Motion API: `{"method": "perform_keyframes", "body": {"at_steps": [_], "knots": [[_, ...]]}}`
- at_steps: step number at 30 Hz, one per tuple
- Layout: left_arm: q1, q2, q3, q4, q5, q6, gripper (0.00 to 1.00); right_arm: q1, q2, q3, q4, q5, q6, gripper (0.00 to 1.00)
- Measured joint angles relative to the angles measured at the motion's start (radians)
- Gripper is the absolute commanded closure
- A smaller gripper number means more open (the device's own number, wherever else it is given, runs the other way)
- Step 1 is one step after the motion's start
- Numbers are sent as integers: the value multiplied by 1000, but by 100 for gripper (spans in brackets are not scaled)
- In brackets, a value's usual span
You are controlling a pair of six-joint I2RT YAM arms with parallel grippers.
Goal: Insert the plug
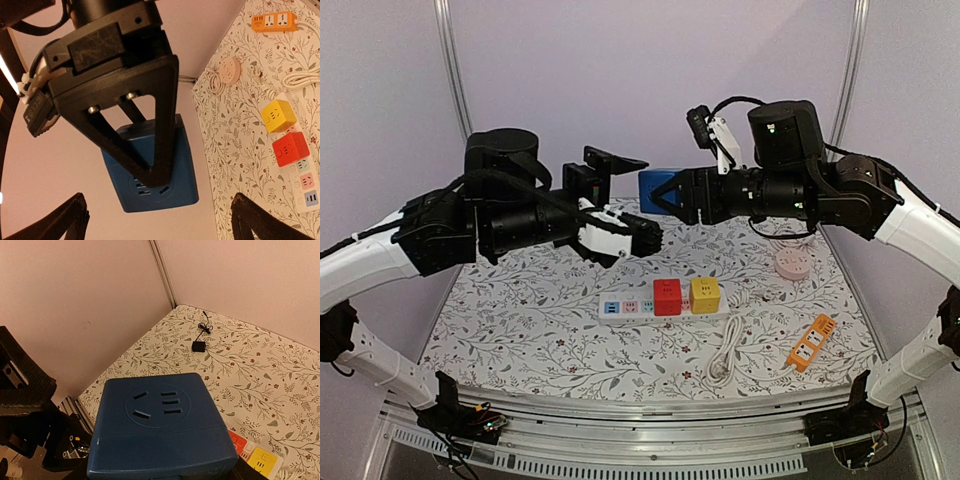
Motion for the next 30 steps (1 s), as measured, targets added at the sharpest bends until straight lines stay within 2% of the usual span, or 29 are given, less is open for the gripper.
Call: {"method": "perform_keyframes", "body": {"at_steps": [4,6,12,16,19,20,21,22,23,24,25,30], "knots": [[34,45,48,-41,25,-29,1,1,0,0,7,-31,-6,100],[48,71,76,-40,26,-32,8,2,1,0,9,-40,-7,100],[70,108,103,-36,38,-42,48,1,2,0,30,-68,-14,100],[79,101,100,-30,61,-55,65,1,2,0,43,-63,-33,100],[79,97,94,-27,71,-55,99,2,2,0,44,-66,-37,100],[79,97,94,-26,74,-55,100,2,2,0,44,-66,-37,100],[79,97,93,-25,75,-55,100,2,2,0,44,-66,-38,93],[79,97,93,-21,76,-55,100,1,2,0,45,-66,-39,74],[79,96,90,-17,76,-56,100,1,2,0,46,-66,-41,46],[79,95,89,-15,76,-59,100,1,2,0,46,-66,-42,11],[79,93,86,-13,78,-71,100,1,2,0,46,-68,-44,2],[85,67,79,-19,140,-204,100,5,-5,-9,80,-111,-112,1]]}}
